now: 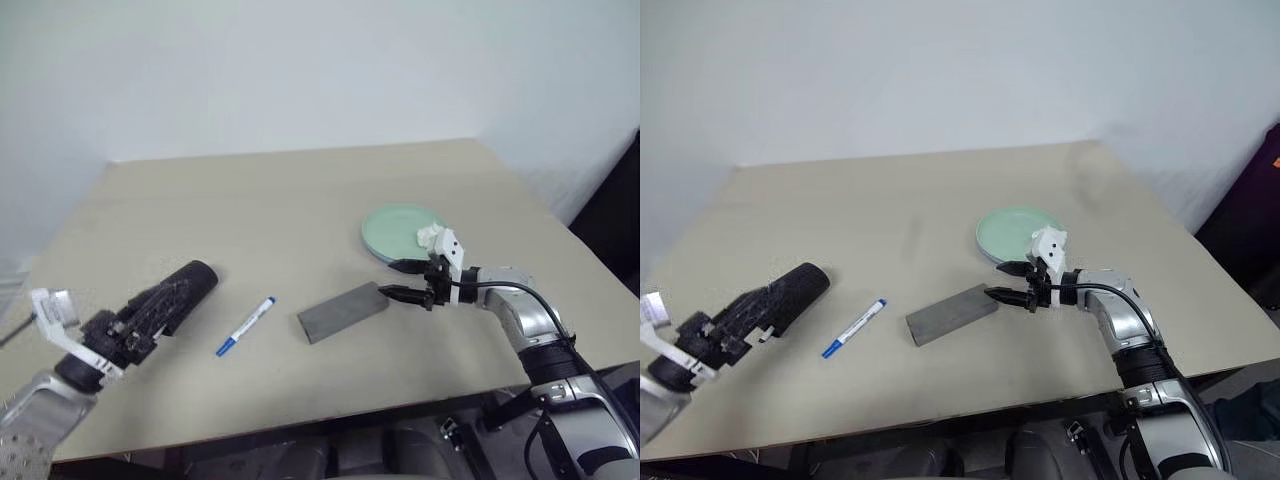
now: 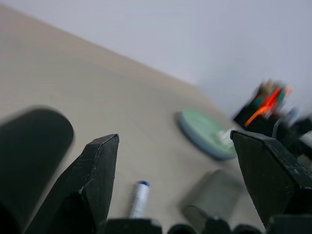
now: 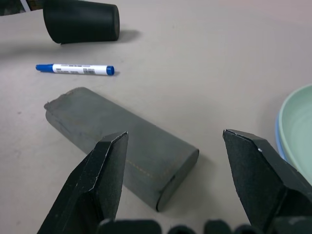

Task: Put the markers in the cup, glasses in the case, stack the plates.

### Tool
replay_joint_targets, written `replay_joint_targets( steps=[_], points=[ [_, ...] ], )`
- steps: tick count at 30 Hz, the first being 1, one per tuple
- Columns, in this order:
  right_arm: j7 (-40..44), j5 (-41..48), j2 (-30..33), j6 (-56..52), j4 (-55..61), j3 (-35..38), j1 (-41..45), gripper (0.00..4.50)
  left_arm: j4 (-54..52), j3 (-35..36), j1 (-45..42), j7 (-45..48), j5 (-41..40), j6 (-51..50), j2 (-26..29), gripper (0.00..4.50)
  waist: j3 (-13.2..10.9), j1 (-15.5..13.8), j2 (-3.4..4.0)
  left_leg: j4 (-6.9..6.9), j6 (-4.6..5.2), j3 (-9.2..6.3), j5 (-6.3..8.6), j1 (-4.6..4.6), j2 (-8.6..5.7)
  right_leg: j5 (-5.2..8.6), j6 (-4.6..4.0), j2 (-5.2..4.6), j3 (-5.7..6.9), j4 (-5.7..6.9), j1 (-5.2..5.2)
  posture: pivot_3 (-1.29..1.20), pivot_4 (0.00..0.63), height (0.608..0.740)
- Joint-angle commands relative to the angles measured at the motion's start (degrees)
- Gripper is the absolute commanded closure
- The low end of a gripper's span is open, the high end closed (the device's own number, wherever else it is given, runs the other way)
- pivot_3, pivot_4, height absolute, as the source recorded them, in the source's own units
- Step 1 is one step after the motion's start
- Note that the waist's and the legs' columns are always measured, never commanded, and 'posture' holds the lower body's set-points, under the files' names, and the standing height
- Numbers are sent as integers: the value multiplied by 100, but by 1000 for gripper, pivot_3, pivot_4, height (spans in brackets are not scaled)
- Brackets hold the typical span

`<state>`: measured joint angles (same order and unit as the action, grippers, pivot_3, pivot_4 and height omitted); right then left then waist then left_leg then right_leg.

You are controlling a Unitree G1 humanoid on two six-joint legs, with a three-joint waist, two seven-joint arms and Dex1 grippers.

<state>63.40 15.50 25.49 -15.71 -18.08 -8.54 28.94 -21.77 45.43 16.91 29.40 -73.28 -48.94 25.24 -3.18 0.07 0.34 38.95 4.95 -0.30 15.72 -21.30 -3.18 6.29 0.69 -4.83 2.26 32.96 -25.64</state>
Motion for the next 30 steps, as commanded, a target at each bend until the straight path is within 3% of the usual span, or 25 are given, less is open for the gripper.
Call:
replay_joint_targets(
  steps=[1,11,22,30],
  points=[
    [69,-36,-38,172,-18,15,212,1114,-78,369,155,-405,-875,217,-192,621,-1,-4,-1,0,0,0,0,6,3,1,0,0,5,-1,6,0,0,740],
    [112,-71,-55,250,-101,-7,234,1114,72,269,657,-458,-732,745,-245,621,-1,-1,-1,0,0,8,0,-9,13,5,3,0,12,-15,6,0,0,740],
    [82,-67,-41,252,-98,26,217,1114,867,55,83,-1025,43,996,247,621,1,-2,-3,-3,0,16,0,-23,9,4,3,-2,10,-13,-23,0,0,740],
    [42,-59,-67,239,-83,37,206,1114,1332,-494,-658,-1302,448,751,481,621,3,-32,-7,-8,-2,14,0,-25,3,1,0,-3,6,-6,-31,0,0,740]
  ],
)
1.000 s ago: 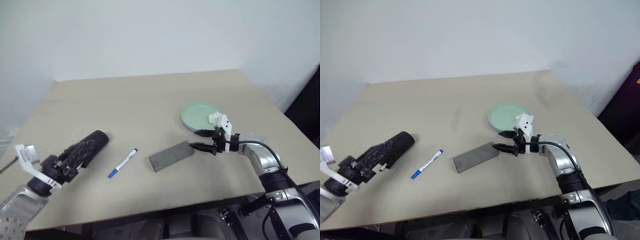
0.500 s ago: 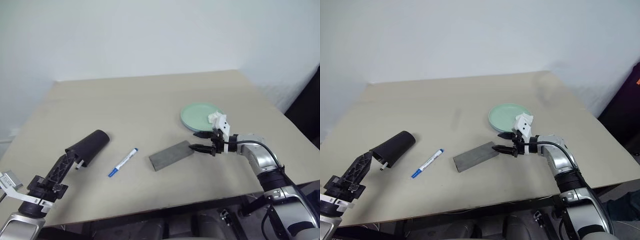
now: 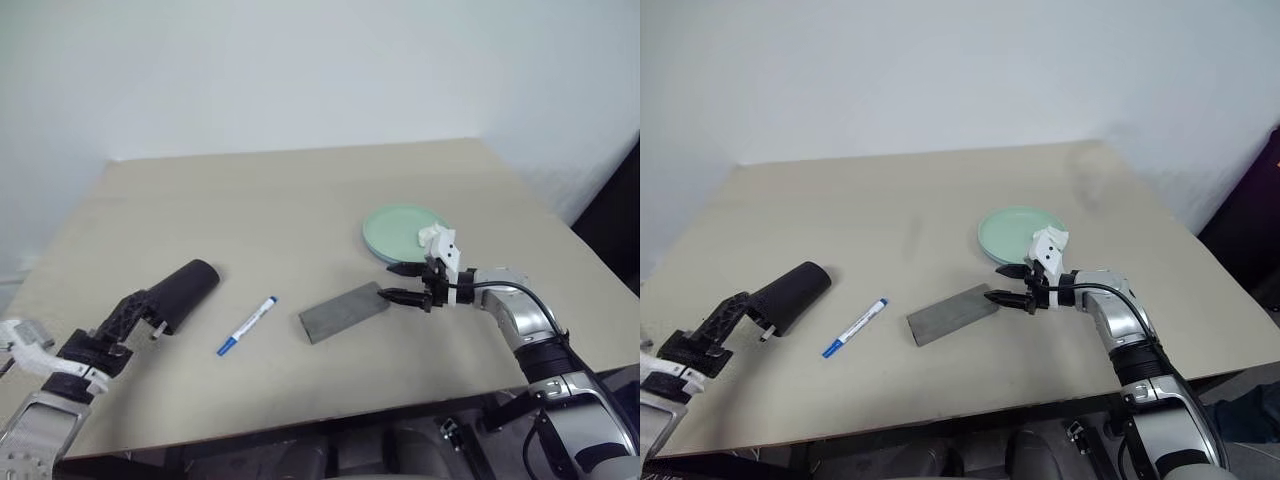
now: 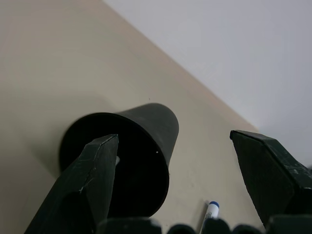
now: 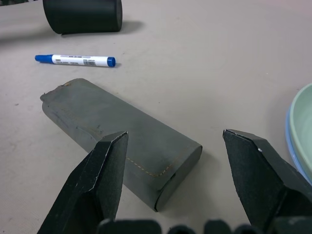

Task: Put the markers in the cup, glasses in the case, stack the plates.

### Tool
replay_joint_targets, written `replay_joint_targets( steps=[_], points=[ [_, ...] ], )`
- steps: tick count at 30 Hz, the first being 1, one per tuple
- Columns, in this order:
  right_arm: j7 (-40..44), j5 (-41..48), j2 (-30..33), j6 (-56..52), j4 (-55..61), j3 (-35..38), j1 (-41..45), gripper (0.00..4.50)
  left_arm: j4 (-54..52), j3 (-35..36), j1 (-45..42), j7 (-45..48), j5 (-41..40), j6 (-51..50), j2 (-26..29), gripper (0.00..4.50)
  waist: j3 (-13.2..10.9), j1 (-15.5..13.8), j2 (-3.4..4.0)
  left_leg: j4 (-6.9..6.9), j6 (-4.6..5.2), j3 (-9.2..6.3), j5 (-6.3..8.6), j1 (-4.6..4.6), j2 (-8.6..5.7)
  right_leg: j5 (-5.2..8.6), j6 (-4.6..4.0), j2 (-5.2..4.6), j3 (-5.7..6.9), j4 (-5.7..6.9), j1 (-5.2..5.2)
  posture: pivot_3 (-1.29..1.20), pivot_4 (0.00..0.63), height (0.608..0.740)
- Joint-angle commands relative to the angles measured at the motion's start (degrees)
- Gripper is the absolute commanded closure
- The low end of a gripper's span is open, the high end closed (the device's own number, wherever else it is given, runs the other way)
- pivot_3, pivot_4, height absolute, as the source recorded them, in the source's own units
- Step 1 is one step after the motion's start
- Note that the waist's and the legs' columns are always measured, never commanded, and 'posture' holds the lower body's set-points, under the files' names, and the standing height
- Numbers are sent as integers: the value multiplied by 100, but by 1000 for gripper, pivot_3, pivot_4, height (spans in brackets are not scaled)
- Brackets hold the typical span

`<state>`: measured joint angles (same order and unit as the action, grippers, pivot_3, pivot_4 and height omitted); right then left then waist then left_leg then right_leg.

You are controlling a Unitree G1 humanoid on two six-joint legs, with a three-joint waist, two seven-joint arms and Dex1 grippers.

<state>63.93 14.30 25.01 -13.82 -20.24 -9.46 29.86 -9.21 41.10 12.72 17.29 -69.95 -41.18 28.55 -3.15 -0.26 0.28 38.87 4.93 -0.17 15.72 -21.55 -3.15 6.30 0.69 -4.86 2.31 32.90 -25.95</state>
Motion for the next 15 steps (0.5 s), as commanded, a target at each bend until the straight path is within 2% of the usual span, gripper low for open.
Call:
replay_joint_targets(
  steps=[1,8,11,15],
  points=[
    [-21,60,-24,45,143,127,111,1114,127,-117,-325,-99,180,-49,181,621,1,1,-2,0,0,2,0,0,1,0,0,0,0,0,-1,0,0,740],
    [-88,82,-19,24,258,150,11,1114,245,-342,-546,-70,447,-186,178,621,3,26,-5,-6,-2,4,0,-1,-1,-13,-11,0,-2,1,-9,0,0,740],
    [-114,88,-18,10,306,159,-29,1114,271,-353,-554,2,496,-187,163,1180,4,26,-6,-7,-3,4,0,-2,0,-14,-12,0,-2,1,-10,0,0,740],
    [-147,86,-28,-2,315,162,-27,1114,277,-390,-580,72,535,-212,169,2548,4,25,-6,-7,-3,5,0,-2,0,-13,-14,-1,-2,1,-10,0,0,740]
  ],
)
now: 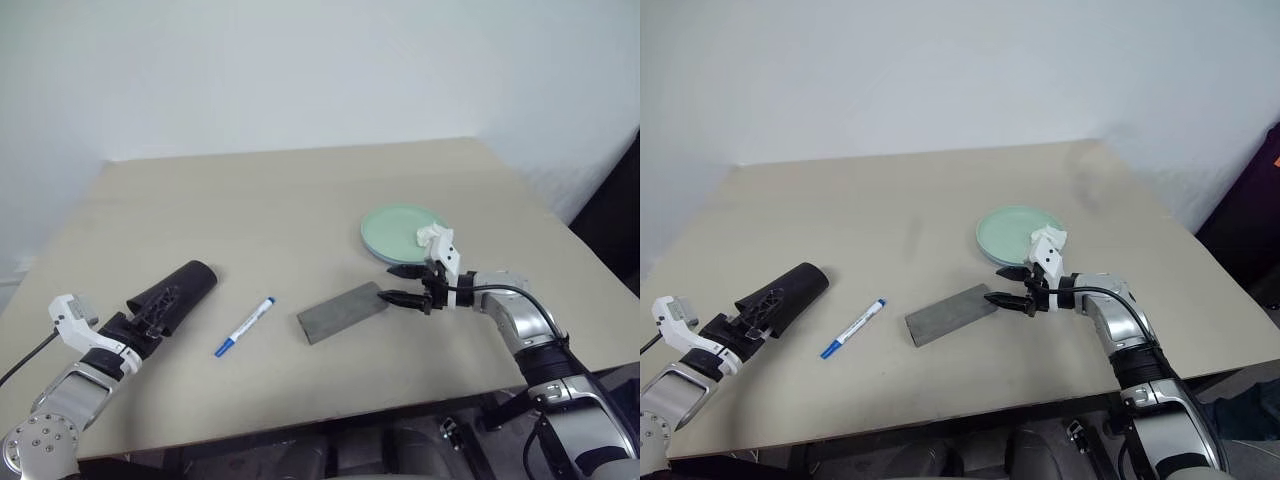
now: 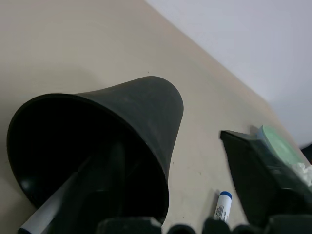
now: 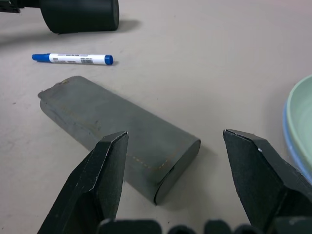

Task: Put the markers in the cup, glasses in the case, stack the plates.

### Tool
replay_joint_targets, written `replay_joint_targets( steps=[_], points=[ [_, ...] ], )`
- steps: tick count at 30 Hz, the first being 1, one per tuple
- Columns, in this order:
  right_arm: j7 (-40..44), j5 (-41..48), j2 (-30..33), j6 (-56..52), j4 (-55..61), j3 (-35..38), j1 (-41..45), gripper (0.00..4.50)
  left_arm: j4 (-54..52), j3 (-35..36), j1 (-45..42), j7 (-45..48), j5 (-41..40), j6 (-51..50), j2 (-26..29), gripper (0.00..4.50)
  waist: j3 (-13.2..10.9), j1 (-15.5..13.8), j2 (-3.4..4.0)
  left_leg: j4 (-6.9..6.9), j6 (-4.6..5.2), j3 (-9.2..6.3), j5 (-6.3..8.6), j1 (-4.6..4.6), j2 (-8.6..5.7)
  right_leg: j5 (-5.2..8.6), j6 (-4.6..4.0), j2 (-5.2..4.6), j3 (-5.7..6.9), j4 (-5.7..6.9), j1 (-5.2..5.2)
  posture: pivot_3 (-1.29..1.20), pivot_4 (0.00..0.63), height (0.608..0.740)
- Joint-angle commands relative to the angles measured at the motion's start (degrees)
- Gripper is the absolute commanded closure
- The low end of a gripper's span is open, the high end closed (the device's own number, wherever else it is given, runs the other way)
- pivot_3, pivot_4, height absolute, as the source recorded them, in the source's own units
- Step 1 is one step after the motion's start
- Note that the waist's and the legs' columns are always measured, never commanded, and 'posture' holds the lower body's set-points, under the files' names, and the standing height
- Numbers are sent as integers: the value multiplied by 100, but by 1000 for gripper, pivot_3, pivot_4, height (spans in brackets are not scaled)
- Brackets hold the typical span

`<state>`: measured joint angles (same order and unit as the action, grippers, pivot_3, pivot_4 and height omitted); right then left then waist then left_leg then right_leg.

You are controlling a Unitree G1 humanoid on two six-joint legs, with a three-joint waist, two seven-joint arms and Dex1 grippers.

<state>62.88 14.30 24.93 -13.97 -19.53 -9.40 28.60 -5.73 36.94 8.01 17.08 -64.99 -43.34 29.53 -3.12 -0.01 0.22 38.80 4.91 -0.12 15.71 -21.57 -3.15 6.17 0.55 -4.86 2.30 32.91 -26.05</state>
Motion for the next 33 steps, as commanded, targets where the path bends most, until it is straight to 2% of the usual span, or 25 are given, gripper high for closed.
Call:
replay_joint_targets(
  steps=[1,4,14,17,25,30,33],
  points=[
    [-51,87,-22,15,241,155,102,1114,-90,0,-125,135,66,14,85,2900,0,0,0,0,0,0,0,1,0,0,0,0,0,0,1,0,0,740],
    [-71,86,-33,26,218,148,125,1114,-56,-26,-204,179,146,14,141,3960,0,-4,-1,1,-1,0,-1,1,1,1,-1,0,1,0,1,0,0,740],
    [-104,61,-90,56,147,148,204,1114,244,-117,-586,288,621,22,269,3960,1,-5,-2,0,-2,0,-1,1,0,-2,1,1,1,0,0,0,0,740],
    [-117,50,-103,72,126,151,224,1114,398,-117,-748,294,729,11,305,4487,2,-12,-4,1,-3,-1,-2,1,0,-2,0,1,1,1,1,0,0,740],
    [-146,53,-108,86,136,155,208,1114,349,-274,-984,522,997,2,436,4487,3,1,-5,0,-6,0,-4,2,2,-4,-1,2,2,2,0,0,0,740],
    [-136,41,-115,100,99,140,245,1114,283,-907,-1327,1087,1722,151,1101,4487,3,-23,-9,1,-7,-1,-5,-1,0,-4,-3,3,3,3,0,0,0,740],
    [-121,29,-128,115,65,121,280,1114,422,-1406,-1713,1736,2191,280,1706,4487,3,-15,-9,2,-6,2,-5,0,-1,-3,-3,3,2,2,0,0,0,740]
  ],
)
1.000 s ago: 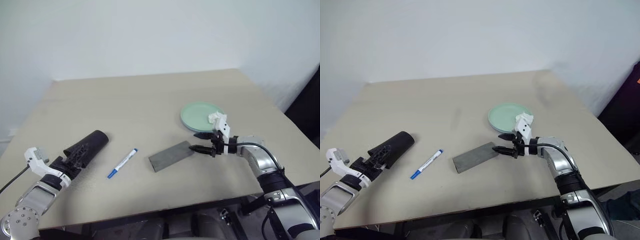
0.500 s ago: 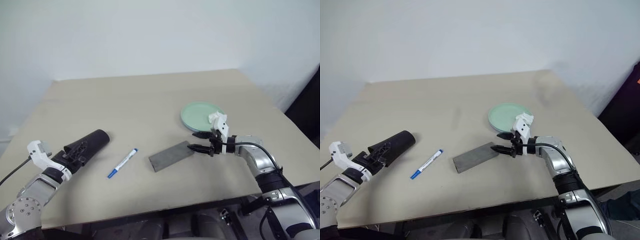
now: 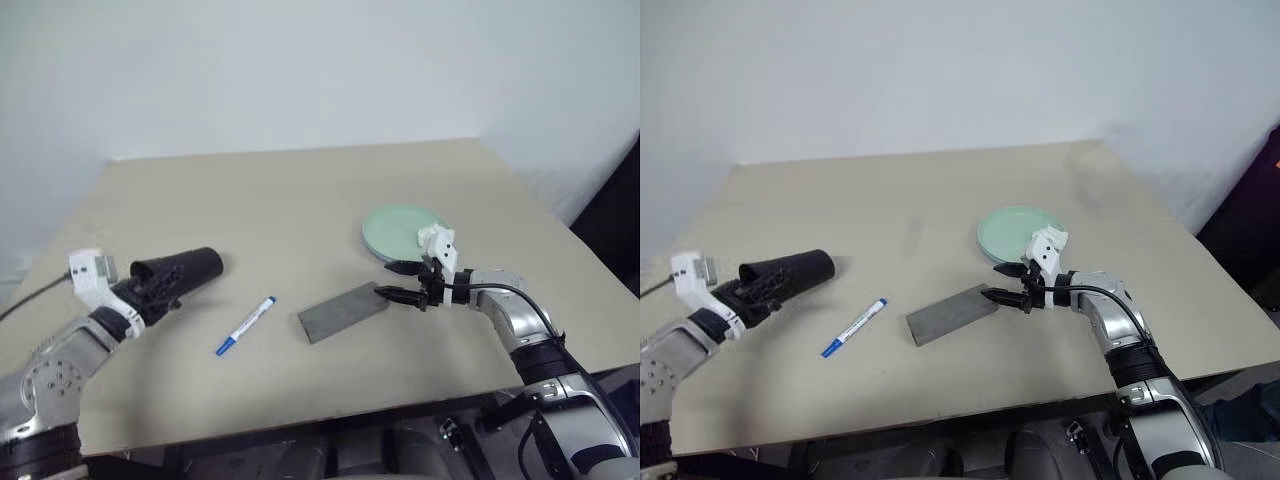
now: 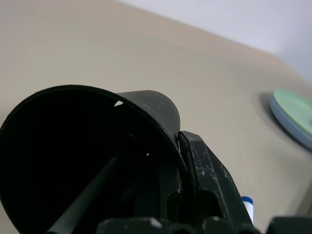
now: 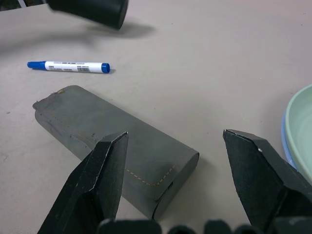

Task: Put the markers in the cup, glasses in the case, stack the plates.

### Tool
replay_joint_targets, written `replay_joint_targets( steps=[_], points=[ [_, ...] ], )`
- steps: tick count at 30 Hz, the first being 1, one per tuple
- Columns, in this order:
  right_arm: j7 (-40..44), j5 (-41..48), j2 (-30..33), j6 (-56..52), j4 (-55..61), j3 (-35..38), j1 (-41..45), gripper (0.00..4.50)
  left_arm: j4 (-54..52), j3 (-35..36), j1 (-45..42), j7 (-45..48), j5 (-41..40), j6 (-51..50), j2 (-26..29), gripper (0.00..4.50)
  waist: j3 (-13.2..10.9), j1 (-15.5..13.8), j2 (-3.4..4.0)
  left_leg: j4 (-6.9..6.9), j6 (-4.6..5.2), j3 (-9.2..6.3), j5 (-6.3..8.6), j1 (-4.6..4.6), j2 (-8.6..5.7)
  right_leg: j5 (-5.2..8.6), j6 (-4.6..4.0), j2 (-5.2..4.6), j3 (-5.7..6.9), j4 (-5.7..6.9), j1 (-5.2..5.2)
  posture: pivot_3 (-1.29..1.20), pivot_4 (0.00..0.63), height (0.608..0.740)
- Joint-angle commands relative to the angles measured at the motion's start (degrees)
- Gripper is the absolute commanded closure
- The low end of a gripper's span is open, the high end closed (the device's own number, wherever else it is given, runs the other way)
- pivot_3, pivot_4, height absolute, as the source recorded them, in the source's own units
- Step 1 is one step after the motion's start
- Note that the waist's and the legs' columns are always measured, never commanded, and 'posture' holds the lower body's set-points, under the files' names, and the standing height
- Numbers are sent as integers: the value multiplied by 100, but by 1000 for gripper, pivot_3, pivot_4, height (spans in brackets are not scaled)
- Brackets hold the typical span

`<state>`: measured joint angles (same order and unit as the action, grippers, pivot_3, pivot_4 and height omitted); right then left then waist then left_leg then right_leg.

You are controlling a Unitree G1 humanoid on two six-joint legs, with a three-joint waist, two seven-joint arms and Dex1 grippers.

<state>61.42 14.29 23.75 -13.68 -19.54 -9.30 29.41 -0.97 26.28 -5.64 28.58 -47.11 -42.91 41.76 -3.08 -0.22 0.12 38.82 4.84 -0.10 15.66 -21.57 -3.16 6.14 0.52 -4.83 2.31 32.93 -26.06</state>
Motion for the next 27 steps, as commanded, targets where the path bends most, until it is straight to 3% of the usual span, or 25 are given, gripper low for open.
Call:
replay_joint_targets(
  steps=[1,5,11,19,27],
  points=[
    [35,23,-19,99,35,101,224,1114,-29,-585,-564,933,579,294,770,4487,0,16,0,-1,0,2,0,0,0,0,0,0,-1,2,-2,0,0,740],
    [57,-6,-68,146,-74,74,309,1114,413,-1491,-1399,2345,1221,689,1634,4487,-2,27,-2,-4,-1,4,0,-5,0,0,-1,3,0,4,-10,0,0,740],
    [51,-30,-130,195,-132,65,339,1114,1850,-3099,-3031,4442,2682,1858,2172,4487,-3,31,-3,-17,2,37,-2,1,2,1,-1,7,-13,2,-13,0,0,740],
    [-63,-32,-221,186,7,104,207,1114,4588,-4670,-5389,6054,4713,3824,1481,4487,-5,25,-25,8,48,92,-12,-2,15,1,0,8,-33,-2,-13,0,0,740],
    [-226,-5,-224,111,283,146,-31,1114,6587,-5314,-6796,6028,6106,5384,735,4487,-2,19,-62,40,81,97,4,-16,18,1,4,1,-36,1,-14,0,0,740]
  ],
)
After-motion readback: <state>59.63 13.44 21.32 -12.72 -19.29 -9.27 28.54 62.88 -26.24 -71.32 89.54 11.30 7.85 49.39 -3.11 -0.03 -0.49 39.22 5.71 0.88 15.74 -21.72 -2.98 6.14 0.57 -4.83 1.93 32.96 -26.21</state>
